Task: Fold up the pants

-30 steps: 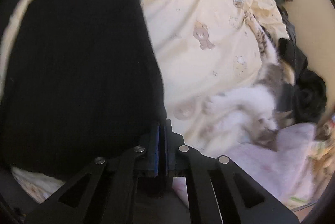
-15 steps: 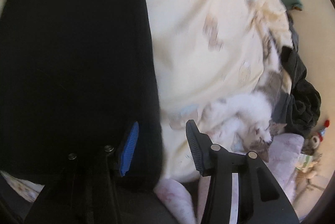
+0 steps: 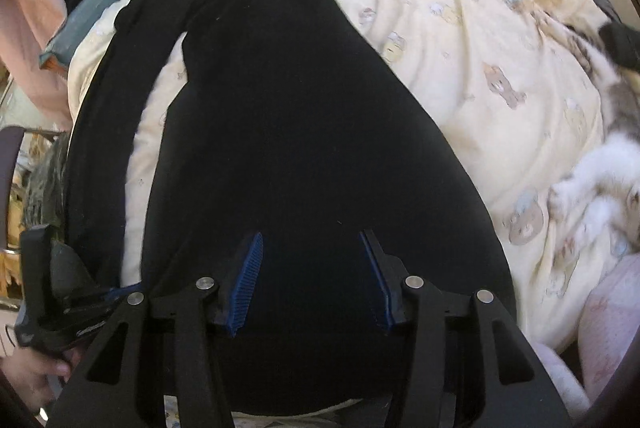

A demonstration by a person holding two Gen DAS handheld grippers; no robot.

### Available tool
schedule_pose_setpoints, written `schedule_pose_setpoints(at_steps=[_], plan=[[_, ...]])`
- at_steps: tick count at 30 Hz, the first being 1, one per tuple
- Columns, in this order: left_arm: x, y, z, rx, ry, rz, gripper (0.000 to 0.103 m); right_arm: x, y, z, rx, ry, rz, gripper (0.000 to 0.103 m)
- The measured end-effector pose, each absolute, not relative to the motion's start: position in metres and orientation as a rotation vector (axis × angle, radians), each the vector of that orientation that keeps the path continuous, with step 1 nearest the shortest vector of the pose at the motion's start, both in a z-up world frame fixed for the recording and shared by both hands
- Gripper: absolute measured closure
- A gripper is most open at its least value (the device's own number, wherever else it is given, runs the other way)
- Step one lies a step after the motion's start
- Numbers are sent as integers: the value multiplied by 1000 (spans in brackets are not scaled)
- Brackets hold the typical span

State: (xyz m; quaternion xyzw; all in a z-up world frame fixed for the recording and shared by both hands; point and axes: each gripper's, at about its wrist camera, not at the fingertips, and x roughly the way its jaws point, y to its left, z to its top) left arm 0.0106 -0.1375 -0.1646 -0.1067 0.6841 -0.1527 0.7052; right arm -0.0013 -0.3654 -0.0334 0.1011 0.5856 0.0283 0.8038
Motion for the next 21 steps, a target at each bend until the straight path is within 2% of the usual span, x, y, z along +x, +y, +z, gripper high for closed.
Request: schedule_pose_setpoints(at_steps=[5,7,8,9,10,13,17,21], plan=[[3,-134,-180,-236,1576,-267,100,-3,-366,-38,216,1245,77,52],[-2,-137,-167,-208,1556,-259,92,-7,-359,-36,198,1241,102,52],[-6,-138,-162,-192,1552,-264,67,-8,-355,-36,201,1248,115,52],[-12,-139,-158,-182,1550,-264,34,-9,-352,-41,230,1274,138,52],[-16,-138,-156,-177,1542,-248,25,-11,-349,-49,281,1314,166,51],[-27,-138,-160,-139,1535,-203,24,-20,-321,-87,313,1491,219,50],[-30,-132,-166,-158,1540,-168,24,-35,-268,-127,-133,1640,176,50],[-33,-138,-149,-133,1495,-188,24,-68,-264,-156,-323,1914,209,49]])
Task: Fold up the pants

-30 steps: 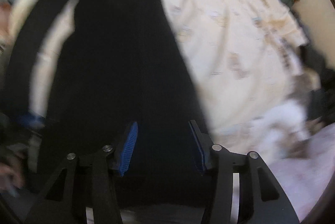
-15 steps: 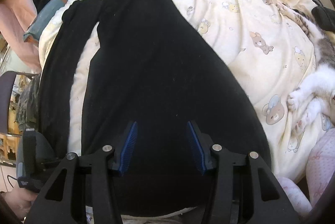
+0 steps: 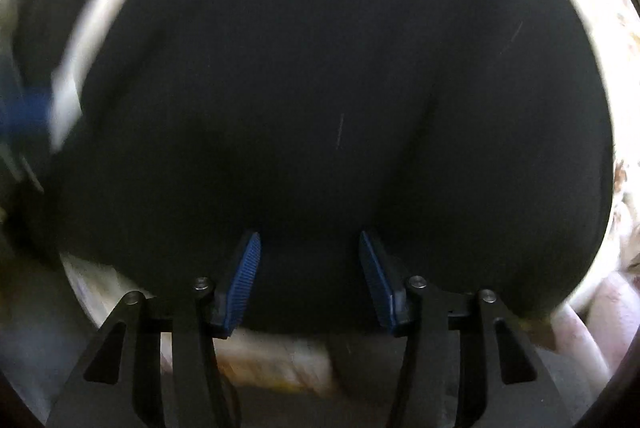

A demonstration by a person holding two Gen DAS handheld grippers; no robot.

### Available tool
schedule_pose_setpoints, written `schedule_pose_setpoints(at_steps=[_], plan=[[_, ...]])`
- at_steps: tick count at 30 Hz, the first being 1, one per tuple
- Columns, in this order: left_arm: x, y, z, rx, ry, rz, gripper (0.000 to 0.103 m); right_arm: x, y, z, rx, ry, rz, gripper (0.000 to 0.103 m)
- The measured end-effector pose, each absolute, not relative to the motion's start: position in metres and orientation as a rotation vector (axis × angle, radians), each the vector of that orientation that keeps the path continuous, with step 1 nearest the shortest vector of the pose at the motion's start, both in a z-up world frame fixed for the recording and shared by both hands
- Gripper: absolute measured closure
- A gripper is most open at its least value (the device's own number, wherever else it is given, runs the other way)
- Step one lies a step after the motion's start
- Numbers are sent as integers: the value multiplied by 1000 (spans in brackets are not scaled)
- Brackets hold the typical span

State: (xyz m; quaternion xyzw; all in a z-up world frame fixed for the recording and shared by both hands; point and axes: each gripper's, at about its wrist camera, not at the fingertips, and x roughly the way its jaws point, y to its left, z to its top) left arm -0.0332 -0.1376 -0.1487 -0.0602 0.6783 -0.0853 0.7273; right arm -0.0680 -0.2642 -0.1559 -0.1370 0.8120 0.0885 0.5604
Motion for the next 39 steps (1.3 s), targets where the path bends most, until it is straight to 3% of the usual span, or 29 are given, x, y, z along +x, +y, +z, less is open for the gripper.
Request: schedule_pose_setpoints(at_steps=[2,8,10,12,15,20,29,39], plan=[[-36,-137,-140,-107,1467,-189,24,-77,-270,-159,-308,2000,227,50],[-31,-125,-126,-121,1423,-163,24,-32,-267,-85,-112,1722,227,49],[-27,-117,-123,-119,1413,-149,24,-10,-267,-68,-25,1612,221,38],[-23,-116,-120,-108,1402,-139,24,12,-267,-60,55,1490,202,20],[-17,-111,-109,-97,1380,-127,24,37,-263,-80,74,1410,136,19],[-15,-114,-93,-54,1321,-128,23,25,-241,-144,-120,1549,108,17],[5,-106,-70,-62,1259,-143,18,-60,-225,-152,-264,1956,196,14],[0,-75,-31,-86,1173,-111,18,-9,-251,-12,252,1408,253,13]])
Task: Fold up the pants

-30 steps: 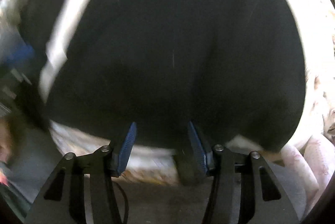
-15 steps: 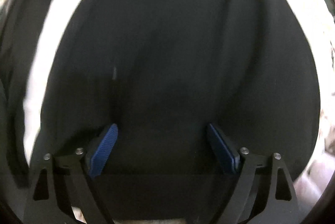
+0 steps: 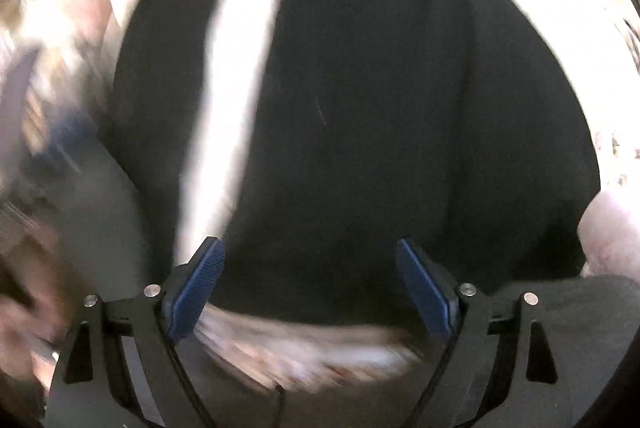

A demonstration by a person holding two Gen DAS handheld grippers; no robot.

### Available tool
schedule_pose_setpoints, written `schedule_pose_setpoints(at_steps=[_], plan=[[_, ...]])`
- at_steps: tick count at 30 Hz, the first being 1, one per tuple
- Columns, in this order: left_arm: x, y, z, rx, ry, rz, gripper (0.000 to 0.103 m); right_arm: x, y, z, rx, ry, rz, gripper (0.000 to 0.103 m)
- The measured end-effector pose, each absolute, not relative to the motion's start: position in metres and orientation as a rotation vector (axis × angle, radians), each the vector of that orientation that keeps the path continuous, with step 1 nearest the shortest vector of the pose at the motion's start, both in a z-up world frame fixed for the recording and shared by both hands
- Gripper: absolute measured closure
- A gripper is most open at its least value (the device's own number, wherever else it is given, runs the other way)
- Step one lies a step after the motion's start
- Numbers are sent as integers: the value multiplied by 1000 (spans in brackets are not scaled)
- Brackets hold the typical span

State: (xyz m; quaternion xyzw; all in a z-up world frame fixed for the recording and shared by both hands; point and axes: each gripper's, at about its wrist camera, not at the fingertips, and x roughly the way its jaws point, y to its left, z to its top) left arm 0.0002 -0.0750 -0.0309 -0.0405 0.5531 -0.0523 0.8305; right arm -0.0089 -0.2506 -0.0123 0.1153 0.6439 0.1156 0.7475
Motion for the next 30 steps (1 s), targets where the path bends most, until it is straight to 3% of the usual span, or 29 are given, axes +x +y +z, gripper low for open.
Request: schedule_pose_setpoints(at_steps=[5,9,15,23,25,30], plan=[[-2,-44,-5,-128,1124,-39,18,16,-269,47,392,1095,352,5],[-3,-10,24,-156,1079,49,18,19,-257,47,477,1001,425,1],[-13,57,51,-172,1058,237,17,24,-228,15,481,1024,547,0],[-23,113,-1,-153,1240,289,17,11,-206,-15,421,1140,612,1],[-24,121,-30,-136,1305,284,17,5,-197,-30,431,1223,617,4],[-32,142,-100,-254,1448,234,17,-18,-174,-66,498,1395,653,27]])
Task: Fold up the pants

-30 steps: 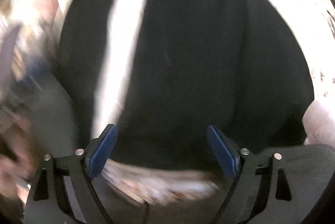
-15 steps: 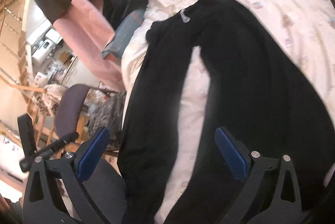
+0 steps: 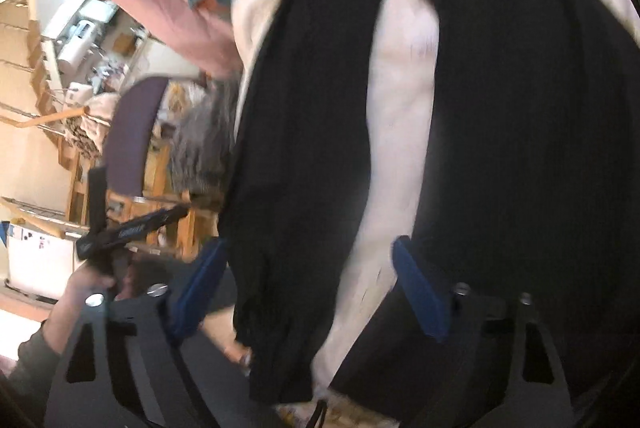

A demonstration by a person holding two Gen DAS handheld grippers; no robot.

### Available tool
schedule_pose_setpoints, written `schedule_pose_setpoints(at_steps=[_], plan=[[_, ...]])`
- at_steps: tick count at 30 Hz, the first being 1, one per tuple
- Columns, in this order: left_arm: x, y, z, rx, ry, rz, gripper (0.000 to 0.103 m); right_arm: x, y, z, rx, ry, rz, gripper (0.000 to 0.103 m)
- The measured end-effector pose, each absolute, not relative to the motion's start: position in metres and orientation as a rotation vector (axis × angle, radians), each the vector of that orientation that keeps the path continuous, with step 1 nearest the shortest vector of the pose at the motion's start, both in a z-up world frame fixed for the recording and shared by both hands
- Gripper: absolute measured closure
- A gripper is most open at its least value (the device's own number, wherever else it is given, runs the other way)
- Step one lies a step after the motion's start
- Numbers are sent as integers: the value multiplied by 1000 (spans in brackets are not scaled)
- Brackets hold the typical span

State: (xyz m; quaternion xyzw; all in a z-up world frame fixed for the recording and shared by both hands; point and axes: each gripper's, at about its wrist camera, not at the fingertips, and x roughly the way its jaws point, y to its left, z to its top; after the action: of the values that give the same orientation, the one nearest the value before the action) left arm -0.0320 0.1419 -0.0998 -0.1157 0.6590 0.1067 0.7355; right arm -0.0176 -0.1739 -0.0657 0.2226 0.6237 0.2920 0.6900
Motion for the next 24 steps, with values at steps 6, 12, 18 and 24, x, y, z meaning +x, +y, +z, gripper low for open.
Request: schedule_pose_setpoints(at_steps=[6,12,18,24], plan=[[-52,150,-138,-453,1556,175,23,-40,-135,-98,443,1532,662,41],[-74,132,-184,-428,1645,160,23,-31,-133,-110,462,1568,612,40],[-90,140,-202,-612,1649,131,25,-27,-140,-123,476,1598,575,41],[-100,157,-183,-569,1689,183,25,-36,-144,-115,476,1602,620,40]])
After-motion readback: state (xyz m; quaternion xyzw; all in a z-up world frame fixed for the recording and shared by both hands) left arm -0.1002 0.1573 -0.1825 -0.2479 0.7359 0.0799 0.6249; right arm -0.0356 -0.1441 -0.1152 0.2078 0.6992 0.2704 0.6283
